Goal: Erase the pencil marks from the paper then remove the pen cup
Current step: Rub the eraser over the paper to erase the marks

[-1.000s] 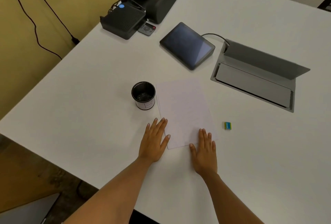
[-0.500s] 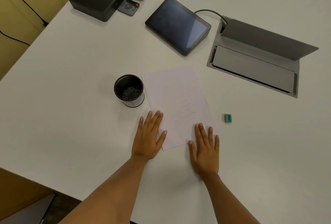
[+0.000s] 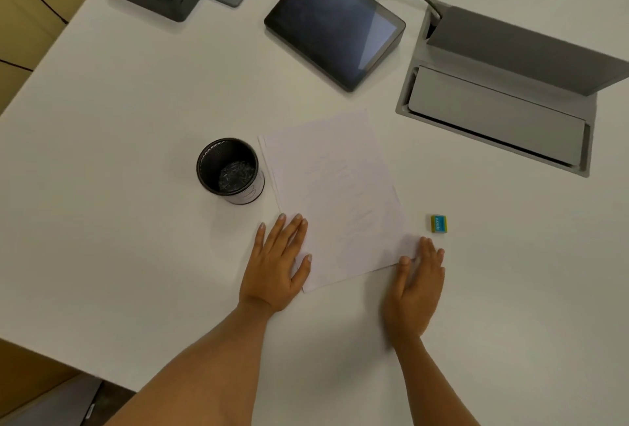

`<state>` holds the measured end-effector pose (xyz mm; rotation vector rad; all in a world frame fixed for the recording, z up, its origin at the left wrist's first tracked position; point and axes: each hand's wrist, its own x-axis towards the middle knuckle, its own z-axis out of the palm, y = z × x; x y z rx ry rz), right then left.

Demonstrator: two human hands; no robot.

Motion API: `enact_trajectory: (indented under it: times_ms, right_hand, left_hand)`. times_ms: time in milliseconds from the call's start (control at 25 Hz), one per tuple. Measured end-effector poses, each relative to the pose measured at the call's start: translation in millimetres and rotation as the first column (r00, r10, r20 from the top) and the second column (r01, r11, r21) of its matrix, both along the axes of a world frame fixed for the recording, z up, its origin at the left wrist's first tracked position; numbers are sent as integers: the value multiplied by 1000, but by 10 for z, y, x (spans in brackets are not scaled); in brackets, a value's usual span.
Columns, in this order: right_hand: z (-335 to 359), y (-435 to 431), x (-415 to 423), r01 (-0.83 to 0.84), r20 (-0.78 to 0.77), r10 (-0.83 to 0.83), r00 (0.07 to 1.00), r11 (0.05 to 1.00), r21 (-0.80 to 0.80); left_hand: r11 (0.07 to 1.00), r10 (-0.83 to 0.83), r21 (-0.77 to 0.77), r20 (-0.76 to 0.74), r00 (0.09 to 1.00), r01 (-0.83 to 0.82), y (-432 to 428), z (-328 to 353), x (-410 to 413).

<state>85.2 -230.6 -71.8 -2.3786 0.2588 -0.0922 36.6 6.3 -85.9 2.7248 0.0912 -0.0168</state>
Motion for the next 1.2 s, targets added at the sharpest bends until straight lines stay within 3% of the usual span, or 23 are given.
enact_trajectory:
  times_ms: [120,200,320,480,600,720,800,920,1080,1200]
  right_hand:
    - [50,-200,310,209,55,-221,974,964,167]
    - [61,-360,566,171,69,-173,983,985,32]
    - [29,-485,814,-28,54,43,998,966,-256]
    - [-22,-506,844,-67,53,88,995,949,-308]
    - [-21,-500,909,-91,42,101,994,977,-195]
    - [132,-428,976,20,-22,-18,1000,996,86]
    - [306,-323,919,140,-22,-139,990,956,256]
    - [528,-120,632,135,-1,-149,989,896,424]
    - [494,154,197,-15,-83,56,995,906,423]
    - [392,323,-20,-239,-76,274,959,922,304]
  left_hand:
    - [1000,-11,24,9,1000,11,-4,-3,1]
    - [998,-34,55,8,999,33,0,-5,-5]
    - [993,-68,101,-8,998,68,-4,16,16]
    - [986,-102,131,-15,995,103,1,39,13]
    - [983,-110,147,-23,994,112,7,22,18]
    - [983,-107,147,-19,994,109,9,21,12]
    - [983,-110,149,-23,994,112,6,27,15]
    - [982,-110,150,-33,993,113,14,31,16]
    - [980,-117,158,-42,992,122,19,24,12]
    - [977,-120,172,-33,992,124,19,21,14]
